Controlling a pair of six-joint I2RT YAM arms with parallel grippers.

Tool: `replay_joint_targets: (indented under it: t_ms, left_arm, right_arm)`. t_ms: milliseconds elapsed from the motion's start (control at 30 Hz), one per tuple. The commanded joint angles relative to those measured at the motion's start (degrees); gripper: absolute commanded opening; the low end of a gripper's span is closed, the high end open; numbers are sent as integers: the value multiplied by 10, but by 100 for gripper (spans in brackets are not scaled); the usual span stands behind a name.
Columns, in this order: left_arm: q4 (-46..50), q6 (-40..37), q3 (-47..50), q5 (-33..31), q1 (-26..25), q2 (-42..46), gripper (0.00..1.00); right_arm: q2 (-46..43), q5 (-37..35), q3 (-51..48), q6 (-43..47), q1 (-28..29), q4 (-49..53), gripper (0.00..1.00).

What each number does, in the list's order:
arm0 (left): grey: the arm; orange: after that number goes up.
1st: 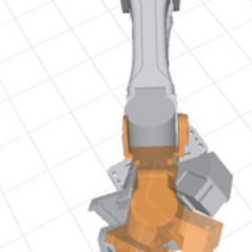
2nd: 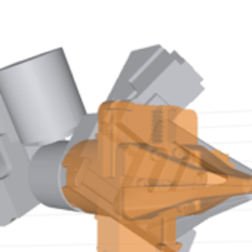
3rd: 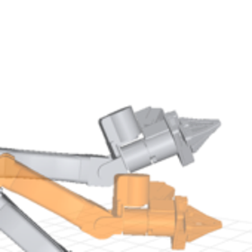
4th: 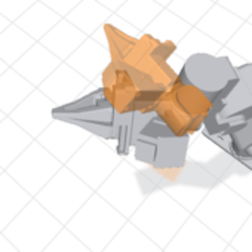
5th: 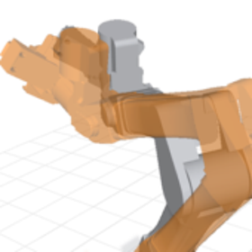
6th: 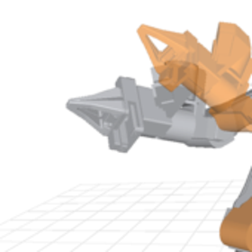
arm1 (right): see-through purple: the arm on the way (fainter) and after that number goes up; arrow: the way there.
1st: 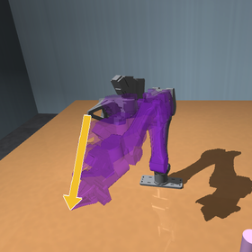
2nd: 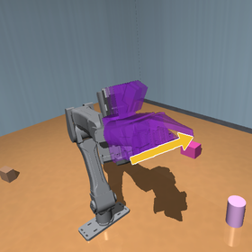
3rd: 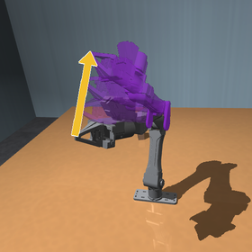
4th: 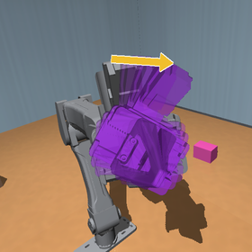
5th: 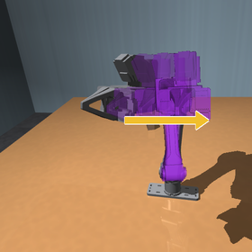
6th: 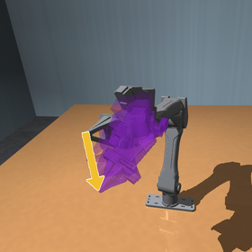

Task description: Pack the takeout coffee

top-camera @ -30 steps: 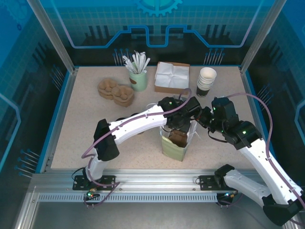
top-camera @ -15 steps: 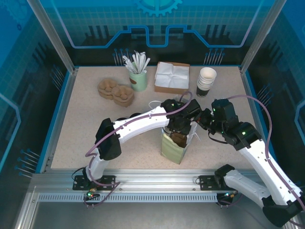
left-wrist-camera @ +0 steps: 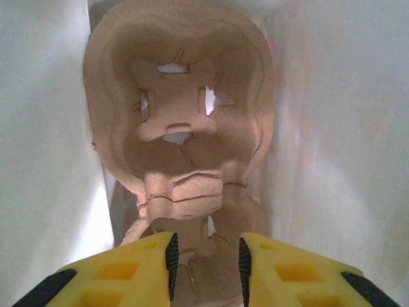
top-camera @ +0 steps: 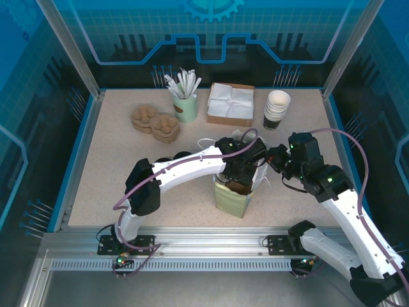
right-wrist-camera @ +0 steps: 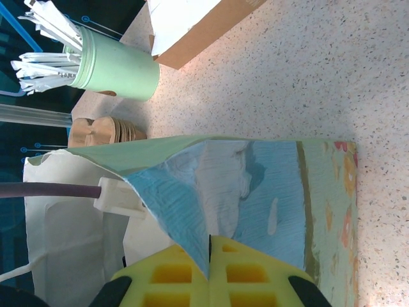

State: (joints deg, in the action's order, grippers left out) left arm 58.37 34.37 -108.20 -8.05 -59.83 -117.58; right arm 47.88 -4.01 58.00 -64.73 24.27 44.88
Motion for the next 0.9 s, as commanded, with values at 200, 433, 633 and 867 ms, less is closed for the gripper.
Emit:
replay_joint_targets:
  t_ms: [200,433,633,867]
  left_arm:
    - [-16,-11,34,22,7,-9,34]
    - [-35,-11,49,47,9,-19,40]
    - [-47,-5,60,53,10,-33,41]
    - [-55,-7,71,66,15,-44,41]
  right_arm:
    - [-12,4,-6,7,-16,-9,0]
    - [-9,12,-9,15,-18,-13,0]
    - [-4,24,-9,21,-20,-25,0]
    - [0,27,-4,31,-24,-29,0]
